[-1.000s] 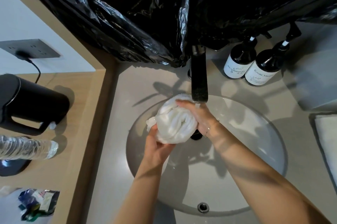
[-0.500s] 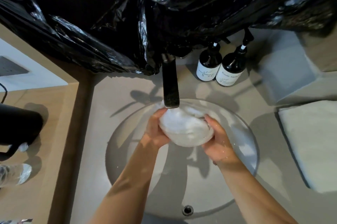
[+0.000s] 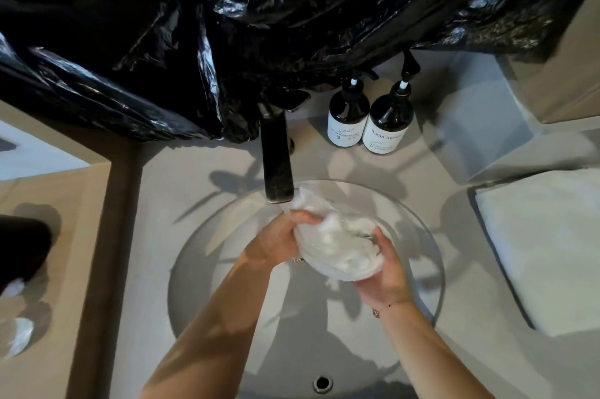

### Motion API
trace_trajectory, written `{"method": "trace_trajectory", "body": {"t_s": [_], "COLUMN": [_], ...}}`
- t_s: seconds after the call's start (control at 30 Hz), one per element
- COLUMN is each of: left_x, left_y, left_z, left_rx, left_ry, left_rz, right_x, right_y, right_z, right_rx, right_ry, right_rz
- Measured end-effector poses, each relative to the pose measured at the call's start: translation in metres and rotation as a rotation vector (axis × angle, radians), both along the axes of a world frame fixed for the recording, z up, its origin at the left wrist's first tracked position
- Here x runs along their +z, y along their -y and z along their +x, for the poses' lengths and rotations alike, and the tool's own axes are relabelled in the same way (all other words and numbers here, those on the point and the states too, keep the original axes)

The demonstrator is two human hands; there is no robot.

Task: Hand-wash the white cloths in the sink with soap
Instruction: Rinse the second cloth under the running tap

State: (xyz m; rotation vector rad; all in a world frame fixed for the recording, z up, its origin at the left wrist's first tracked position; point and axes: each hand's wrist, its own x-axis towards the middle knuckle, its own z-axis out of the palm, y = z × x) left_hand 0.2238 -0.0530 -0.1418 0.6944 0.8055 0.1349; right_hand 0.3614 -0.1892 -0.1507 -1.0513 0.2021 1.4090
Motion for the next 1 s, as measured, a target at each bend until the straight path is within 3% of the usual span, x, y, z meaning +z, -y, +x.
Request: {"method": "trace_trajectory", "body": {"t_s": [0.17,0.43,0.63,0.73,0.8,1.0], "left_x": [0.004,0.017,-0.004,-0.008,-0.007,0.002], "left_y": [-0.002,-0.003,0.017,0.027,0.033,0.032], "left_z": [0.009,0.013,-0.010,-0.024,-0.033,-0.051], "left_rx": [0.072,0.204,0.395,0.526,0.635,0.786], "left_ry": [-0.007,0.028,0.223,0.175,0.108,0.188], "left_rz": [0.049,0.082,-0.025,0.063,0.097,0.199], "right_x": [-0.001,-0.003,-0.005,-0.011,-0.012,-0.025], "right_y": [-0.003,-0.010,-0.018,-0.022,-0.030,-0.066], "right_z": [0.005,0.011,0.008,-0.004,-0.014,-0.037], "right_rx": [-0.017,-0.031,0.071,0.138,0.142,0.274], "right_ry": [0.020,0.024,0.041,0.027,0.116,0.082], "right_rz": [0.001,0.189,0.155,0.192,0.149,0.054]}}
